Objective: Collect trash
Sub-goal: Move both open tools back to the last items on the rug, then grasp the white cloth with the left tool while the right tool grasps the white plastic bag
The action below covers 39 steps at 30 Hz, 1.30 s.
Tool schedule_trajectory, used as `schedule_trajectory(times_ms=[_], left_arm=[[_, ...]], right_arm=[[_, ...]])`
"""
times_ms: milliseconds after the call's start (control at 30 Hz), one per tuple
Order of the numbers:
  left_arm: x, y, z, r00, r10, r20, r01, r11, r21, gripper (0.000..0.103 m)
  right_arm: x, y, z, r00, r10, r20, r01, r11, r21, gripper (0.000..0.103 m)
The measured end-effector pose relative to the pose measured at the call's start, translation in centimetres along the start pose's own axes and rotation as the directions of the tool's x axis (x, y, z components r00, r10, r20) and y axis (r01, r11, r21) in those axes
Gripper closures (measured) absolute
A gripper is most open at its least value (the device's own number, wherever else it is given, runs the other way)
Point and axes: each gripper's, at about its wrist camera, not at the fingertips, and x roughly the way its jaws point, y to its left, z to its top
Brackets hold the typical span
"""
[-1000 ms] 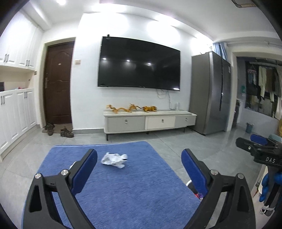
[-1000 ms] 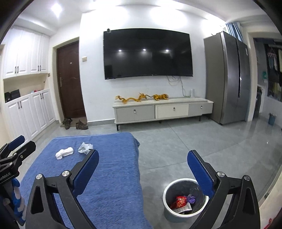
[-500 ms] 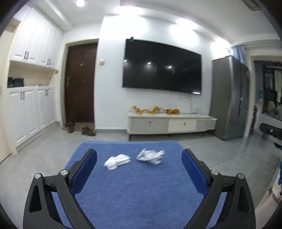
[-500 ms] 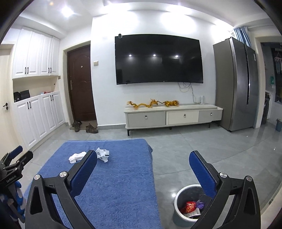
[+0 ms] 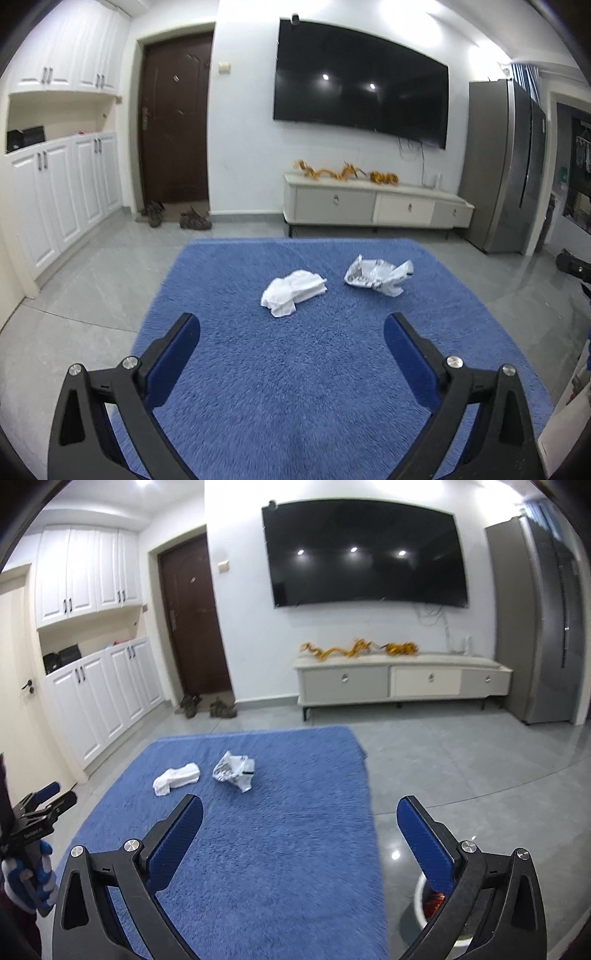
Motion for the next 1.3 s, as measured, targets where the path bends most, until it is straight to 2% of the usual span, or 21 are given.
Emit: schedule_trajectory(times_ms=[167,333,633,833,933,967,1000,1033,1133,1167,1300], left_arm=[[6.3,0.6,0.9,0.996,-0.039,-0.084,0.039,0.999,-0.006,0.003],[12.5,1.2,1.6,0.988,-0.024,-0.151,0.026,1.000,0.013,0.003],[21.9,2.0,2.6,0.965,-0.016,-0.263,0.027,0.999,0.037,0.003],[24.5,2.4,2.6,0.935,-0.067,-0.348,0.069,0.998,-0.006,0.004],[24.8,2.5,2.3,0.925,-0.075,-0.371,0.075,0.997,-0.016,0.013],[25.1,2.4,2.2,0.920,-0.078,-0.383,0.077,0.997,-0.019,0.021],[25.3,2.5,2.2,0.917,-0.074,-0.392,0.072,0.997,-0.020,0.023],[25.2,2.4,2.2,0.919,-0.071,-0.389,0.069,0.997,-0.018,0.024],[24.9,2.2,2.1,0.923,-0.059,-0.380,0.063,0.998,-0.001,0.039],[24.8,2.1,2.1,0.924,-0.059,-0.377,0.064,0.998,0.002,0.050],[23.9,1.7,1.8,0.929,-0.058,-0.365,0.066,0.998,0.010,0.083]], right_arm=[[6.3,1.1,0.2,0.995,0.067,-0.070,-0.067,0.998,0.003,0.000],[12.4,2.4,0.5,0.984,0.128,-0.127,-0.127,0.992,0.016,0.000],[24.1,5.5,0.4,0.943,0.244,-0.227,-0.232,0.970,0.078,0.000],[29.0,6.4,0.4,0.919,0.297,-0.261,-0.264,0.952,0.156,0.018],[30.5,6.7,-0.2,0.907,0.315,-0.281,-0.271,0.945,0.186,0.038],[30.8,6.9,-0.5,0.901,0.317,-0.296,-0.272,0.945,0.184,0.048],[31.1,7.0,-0.4,0.899,0.321,-0.297,-0.276,0.944,0.182,0.053],[31.0,7.0,-0.4,0.900,0.322,-0.293,-0.279,0.944,0.178,0.056],[30.8,7.2,-0.5,0.902,0.317,-0.294,-0.277,0.946,0.171,0.071],[30.8,7.2,-0.5,0.904,0.315,-0.291,-0.274,0.946,0.172,0.076],[30.4,7.0,-0.6,0.907,0.314,-0.281,-0.272,0.946,0.180,0.081]])
